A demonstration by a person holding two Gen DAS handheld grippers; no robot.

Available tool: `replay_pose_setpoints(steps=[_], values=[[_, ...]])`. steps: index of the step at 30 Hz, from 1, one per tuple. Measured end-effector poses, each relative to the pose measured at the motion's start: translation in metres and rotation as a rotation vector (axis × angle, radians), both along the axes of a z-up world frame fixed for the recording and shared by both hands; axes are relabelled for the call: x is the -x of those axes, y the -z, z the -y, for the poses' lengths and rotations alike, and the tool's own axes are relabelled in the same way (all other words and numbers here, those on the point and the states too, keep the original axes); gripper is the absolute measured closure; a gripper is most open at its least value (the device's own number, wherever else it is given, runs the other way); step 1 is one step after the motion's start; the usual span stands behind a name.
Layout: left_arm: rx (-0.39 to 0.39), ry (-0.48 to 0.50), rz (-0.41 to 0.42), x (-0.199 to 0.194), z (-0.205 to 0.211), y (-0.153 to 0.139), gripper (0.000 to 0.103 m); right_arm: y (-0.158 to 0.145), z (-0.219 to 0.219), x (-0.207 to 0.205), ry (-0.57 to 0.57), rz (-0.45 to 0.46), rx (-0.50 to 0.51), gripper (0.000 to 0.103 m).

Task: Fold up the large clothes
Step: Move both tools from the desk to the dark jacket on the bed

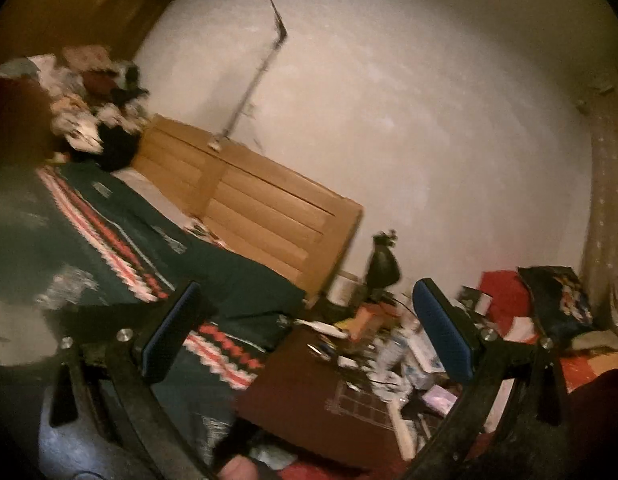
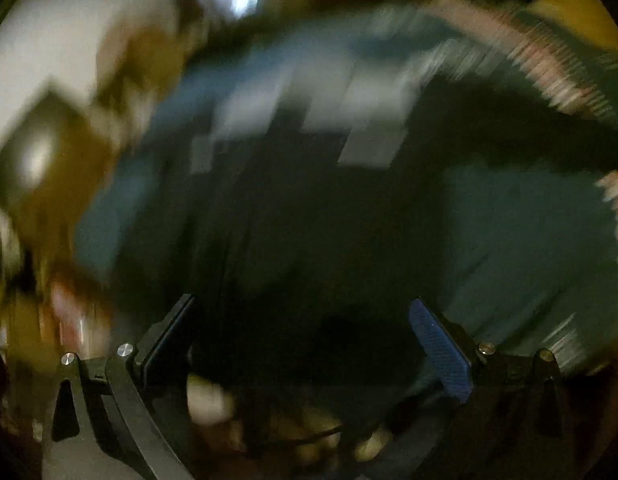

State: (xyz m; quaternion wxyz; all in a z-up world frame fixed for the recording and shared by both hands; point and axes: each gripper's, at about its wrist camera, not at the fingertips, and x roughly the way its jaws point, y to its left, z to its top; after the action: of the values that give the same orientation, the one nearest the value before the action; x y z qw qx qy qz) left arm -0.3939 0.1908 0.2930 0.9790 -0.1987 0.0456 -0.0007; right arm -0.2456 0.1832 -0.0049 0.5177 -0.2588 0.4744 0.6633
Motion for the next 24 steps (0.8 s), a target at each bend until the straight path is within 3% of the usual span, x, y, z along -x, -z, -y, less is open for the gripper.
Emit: replay_pose_setpoints(steps=[1, 4, 6, 9, 11, 15, 16, 19, 22, 24], values=[[-0.007, -0.047, 0.023, 0.016, -0.008, -0.003, 0.0, 0.024, 0.006, 0.038, -0.09, 0.026, 0.112, 0.0], [0.011, -0.134, 0.082, 0.049, -0.037, -0.009, 0.0, 0.036, 0.044, 0.122, -0.333, -0.036, 0.196, 0.0], [0.017, -0.2, 0.089, 0.067, -0.054, -0.012, 0.0, 0.015, 0.048, 0.168, -0.453, -0.09, 0.152, 0.0], [-0.056, -0.381, 0.059, 0.114, -0.073, -0.015, 0.0, -0.018, 0.035, 0.21, -0.535, -0.043, 0.024, 0.0], [-0.108, -0.517, 0.058, 0.154, -0.085, -0.016, 0.0, -0.032, 0.021, 0.214, -0.486, 0.012, -0.031, 0.0], [-0.184, -0.881, 0.096, 0.26, -0.111, -0.006, 0.0, -0.047, -0.014, 0.181, -0.314, 0.055, -0.091, 0.0], [-0.159, -1.023, 0.087, 0.297, -0.125, 0.001, 0.0, -0.054, -0.021, 0.174, -0.278, 0.064, -0.113, 0.0], [-0.04, -1.294, 0.041, 0.378, -0.164, 0.028, 0.0, -0.068, -0.065, 0.149, -0.181, 0.099, -0.166, 0.0], [0.046, -1.478, -0.097, 0.432, -0.2, 0.057, 0.0, -0.075, -0.109, 0.125, -0.108, 0.132, -0.185, 0.0], [0.13, -1.503, -0.196, 0.453, -0.231, 0.086, 0.0, -0.068, -0.131, 0.119, -0.063, 0.151, -0.179, 0.0]])
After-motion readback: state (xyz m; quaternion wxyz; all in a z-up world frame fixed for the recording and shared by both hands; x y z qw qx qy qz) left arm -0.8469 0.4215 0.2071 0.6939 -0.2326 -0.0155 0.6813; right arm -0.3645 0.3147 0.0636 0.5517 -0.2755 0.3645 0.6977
